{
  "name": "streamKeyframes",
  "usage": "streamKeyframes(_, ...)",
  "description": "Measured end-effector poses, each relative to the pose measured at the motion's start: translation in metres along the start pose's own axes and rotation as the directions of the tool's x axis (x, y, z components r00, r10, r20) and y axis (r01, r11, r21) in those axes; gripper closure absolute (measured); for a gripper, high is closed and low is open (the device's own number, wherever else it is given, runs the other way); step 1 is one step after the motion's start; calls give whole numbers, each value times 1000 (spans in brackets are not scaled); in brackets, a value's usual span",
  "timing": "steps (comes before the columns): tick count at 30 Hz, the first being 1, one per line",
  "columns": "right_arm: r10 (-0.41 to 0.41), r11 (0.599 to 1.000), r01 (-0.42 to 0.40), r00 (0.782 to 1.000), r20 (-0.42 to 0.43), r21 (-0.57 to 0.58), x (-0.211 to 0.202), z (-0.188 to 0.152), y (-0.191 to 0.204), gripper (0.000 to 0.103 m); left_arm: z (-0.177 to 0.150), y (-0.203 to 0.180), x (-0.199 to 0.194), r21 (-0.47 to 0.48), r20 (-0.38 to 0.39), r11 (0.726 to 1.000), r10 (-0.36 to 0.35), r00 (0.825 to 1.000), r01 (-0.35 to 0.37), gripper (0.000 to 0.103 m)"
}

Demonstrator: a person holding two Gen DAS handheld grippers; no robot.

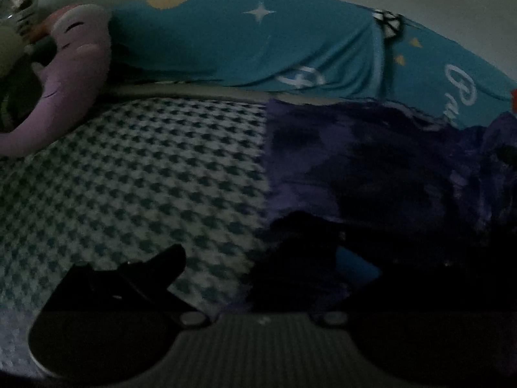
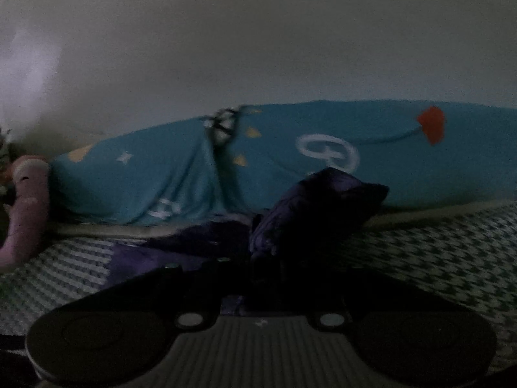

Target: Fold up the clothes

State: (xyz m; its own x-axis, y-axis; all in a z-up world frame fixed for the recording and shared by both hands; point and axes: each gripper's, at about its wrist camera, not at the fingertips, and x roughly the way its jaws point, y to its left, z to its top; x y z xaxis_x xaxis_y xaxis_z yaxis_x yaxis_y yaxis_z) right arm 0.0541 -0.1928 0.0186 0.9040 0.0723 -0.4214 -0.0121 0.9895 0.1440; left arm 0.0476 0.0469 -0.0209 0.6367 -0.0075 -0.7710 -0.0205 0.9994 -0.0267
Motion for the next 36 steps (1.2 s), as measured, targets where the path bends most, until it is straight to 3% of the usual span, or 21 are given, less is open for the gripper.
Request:
streamKeyframes(10, 205, 974, -205, 979, -12, -95, 37, -2, 101, 84, -1, 53, -8, -89, 16, 995, 43, 999, -41, 0)
streamKeyframes(13, 239, 962, -246, 969, -69, -119, 53, -15, 114, 80, 0, 63, -7, -101, 13, 993, 61, 998, -59, 0)
streamKeyframes(19, 292, 948, -300, 952, -87, -104, 53, -14, 108, 76, -2, 75, -2, -117, -8, 991, 69, 998, -69, 0)
streamKeyframes(24, 310, 948, -315, 947, -85, -55, 48, -10, 98, 76, -1, 77, -2, -129, -6, 989, 66, 998, -67, 0)
streamKeyframes(31, 265, 964, -263, 960, -86, 29, 58, -9, 87, 76, -1, 72, -5, -126, 1, 990, 66, 998, -65, 0)
streamKeyframes(36, 222, 975, -221, 971, -88, 26, 68, -10, 88, 76, -2, 72, -6, -127, 0, 990, 62, 998, -61, 0)
